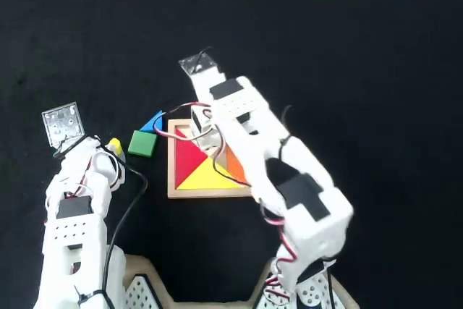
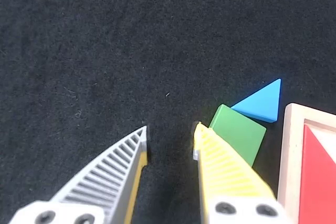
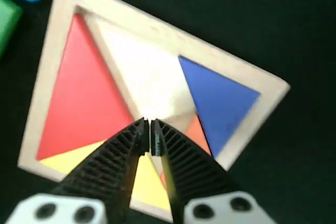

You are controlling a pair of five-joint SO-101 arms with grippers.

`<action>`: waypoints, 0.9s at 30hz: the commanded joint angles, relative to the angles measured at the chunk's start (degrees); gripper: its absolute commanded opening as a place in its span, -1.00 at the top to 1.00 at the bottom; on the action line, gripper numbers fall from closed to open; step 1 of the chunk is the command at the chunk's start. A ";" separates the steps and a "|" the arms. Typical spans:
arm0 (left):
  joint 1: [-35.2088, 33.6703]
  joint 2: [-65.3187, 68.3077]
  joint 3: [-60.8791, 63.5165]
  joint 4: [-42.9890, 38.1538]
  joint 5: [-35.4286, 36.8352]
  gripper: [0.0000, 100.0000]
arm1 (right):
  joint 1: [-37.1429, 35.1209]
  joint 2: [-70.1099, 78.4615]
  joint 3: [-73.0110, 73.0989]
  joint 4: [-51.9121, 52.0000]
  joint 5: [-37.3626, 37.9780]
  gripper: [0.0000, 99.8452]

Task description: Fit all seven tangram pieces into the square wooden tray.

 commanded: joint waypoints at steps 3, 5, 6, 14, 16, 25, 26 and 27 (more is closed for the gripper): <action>0.66 -0.88 -3.91 4.13 0.35 0.70 | 5.10 -13.93 5.23 -1.93 0.44 0.98; 1.98 -0.35 -7.08 9.14 0.26 0.70 | 7.82 -17.71 10.51 -6.15 0.44 0.98; 2.77 -0.35 -8.22 10.81 0.26 0.70 | 9.49 -19.47 13.32 -8.35 0.44 0.98; 13.05 -0.18 -20.62 24.53 -7.38 0.70 | 23.82 -26.86 29.85 -26.99 0.44 0.98; 14.64 0.62 -23.60 27.78 -9.67 0.69 | 25.93 -26.77 31.96 -29.27 0.44 0.97; 8.04 30.42 -43.03 32.79 -14.51 0.50 | 28.40 -26.77 35.38 -35.16 0.44 0.97; 7.96 34.73 -46.11 33.93 -17.05 0.50 | 28.31 -26.77 35.74 -35.52 0.44 0.97; 7.96 38.86 -49.27 35.25 -18.90 0.50 | 28.31 -26.77 36.00 -36.04 0.44 0.97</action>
